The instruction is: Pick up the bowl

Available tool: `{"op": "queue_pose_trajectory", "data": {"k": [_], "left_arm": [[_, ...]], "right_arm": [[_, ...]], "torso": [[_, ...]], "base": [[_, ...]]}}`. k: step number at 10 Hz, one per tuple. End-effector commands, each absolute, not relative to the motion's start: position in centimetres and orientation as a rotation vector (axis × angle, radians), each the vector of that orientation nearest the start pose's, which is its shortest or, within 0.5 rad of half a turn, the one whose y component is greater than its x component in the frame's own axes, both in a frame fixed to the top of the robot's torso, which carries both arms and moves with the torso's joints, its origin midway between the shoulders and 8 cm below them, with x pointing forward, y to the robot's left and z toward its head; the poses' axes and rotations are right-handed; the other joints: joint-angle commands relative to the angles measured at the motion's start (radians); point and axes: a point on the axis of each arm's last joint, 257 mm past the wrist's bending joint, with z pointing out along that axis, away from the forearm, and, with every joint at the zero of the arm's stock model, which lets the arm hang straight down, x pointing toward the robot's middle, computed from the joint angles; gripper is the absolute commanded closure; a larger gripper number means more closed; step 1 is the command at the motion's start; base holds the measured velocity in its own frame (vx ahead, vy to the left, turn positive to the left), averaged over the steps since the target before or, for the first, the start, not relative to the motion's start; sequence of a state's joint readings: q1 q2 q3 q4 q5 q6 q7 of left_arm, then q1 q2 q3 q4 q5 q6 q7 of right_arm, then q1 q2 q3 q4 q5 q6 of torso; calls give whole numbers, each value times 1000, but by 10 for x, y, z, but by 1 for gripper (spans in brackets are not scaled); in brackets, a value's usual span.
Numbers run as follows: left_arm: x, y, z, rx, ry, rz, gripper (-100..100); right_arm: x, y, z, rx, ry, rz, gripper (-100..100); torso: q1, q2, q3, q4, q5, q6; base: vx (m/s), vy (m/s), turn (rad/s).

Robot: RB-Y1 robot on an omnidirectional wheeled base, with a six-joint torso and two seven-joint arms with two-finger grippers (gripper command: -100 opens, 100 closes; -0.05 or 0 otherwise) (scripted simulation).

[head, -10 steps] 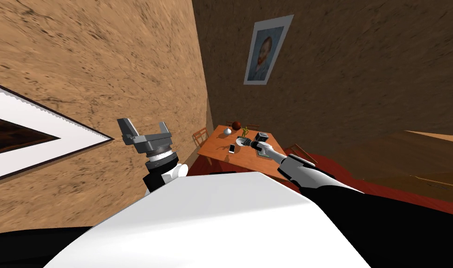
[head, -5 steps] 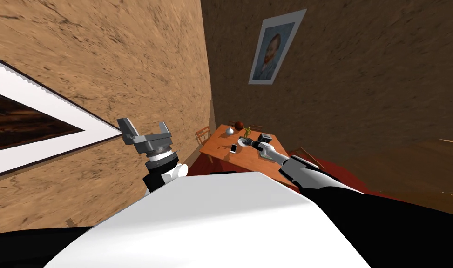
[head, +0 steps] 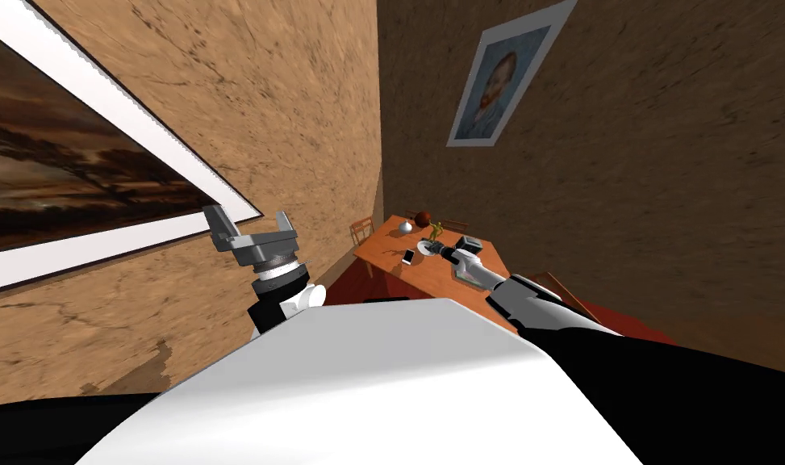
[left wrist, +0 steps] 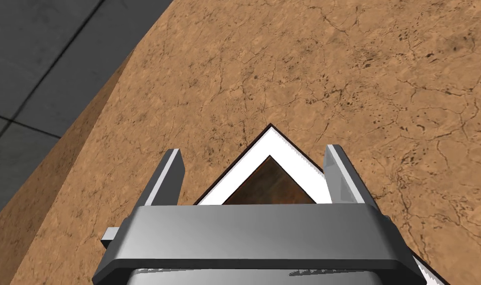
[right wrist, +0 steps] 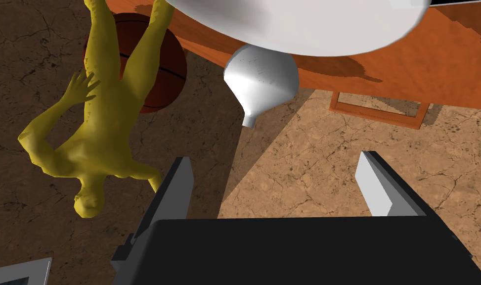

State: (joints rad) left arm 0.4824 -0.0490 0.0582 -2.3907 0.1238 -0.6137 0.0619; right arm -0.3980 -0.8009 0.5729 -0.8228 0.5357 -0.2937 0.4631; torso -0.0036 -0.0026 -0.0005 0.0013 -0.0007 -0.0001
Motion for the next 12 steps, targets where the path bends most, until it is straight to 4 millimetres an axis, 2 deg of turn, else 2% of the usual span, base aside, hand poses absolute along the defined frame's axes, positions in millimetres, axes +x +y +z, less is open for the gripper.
{"op": "queue_pose_trajectory", "data": {"k": [1,2,3,4,5,6,7,8,9,10,11,12], "left_arm": [[288,307,95,-570,311,-1427,0],[288,307,95,-570,311,-1427,0],[288,307,95,-570,311,-1427,0],[288,307,95,-570,311,-1427,0],[288,307,95,-570,311,-1427,0],[288,307,95,-570,311,-1427,0],[288,307,95,-570,311,-1427,0],[288,307,95,-570,311,-1427,0],[288,307,95,-570,311,-1427,0],[288,307,95,-570,311,-1427,0],[288,307,95,-570,311,-1427,0],[288,307,95,-570,311,-1427,0]], "right_arm": [[552,-429,-352,-490,2000,-129,-100],[552,-429,-352,-490,2000,-129,-100],[545,-453,-353,-423,2019,-171,-100],[545,-454,-353,-422,2018,-171,-100],[536,-478,-354,-357,2035,-214,-100],[537,-479,-353,-354,2033,-214,-100],[526,-503,-355,-291,2049,-257,-100],[527,-505,-353,-286,2046,-259,-100],[516,-529,-354,-222,2059,-303,-100],[516,-530,-352,-218,2056,-304,-100],[503,-555,-352,-154,2065,-351,-100],[504,-556,-351,-150,2063,-351,-100]], "torso": [[0,0,0,0,0,0],[0,0,0,0,0,-1],[0,0,0,0,0,-1],[-2,1,1,0,0,-1],[-2,2,1,0,0,0],[-2,4,2,1,0,-1],[-2,3,2,1,0,0],[-2,3,1,0,0,-1],[-1,2,1,1,0,0],[-2,3,1,1,0,-1],[-1,2,1,1,0,0],[-1,4,2,1,0,0]], "base": [[-54,-40,289],[-71,-50,345],[-92,-68,420],[-106,-60,328],[-133,-66,397],[-102,-54,255],[-104,-50,369],[-98,-40,292],[-121,-41,388],[-107,-31,305],[-135,-23,370],[-110,-23,270]]}}
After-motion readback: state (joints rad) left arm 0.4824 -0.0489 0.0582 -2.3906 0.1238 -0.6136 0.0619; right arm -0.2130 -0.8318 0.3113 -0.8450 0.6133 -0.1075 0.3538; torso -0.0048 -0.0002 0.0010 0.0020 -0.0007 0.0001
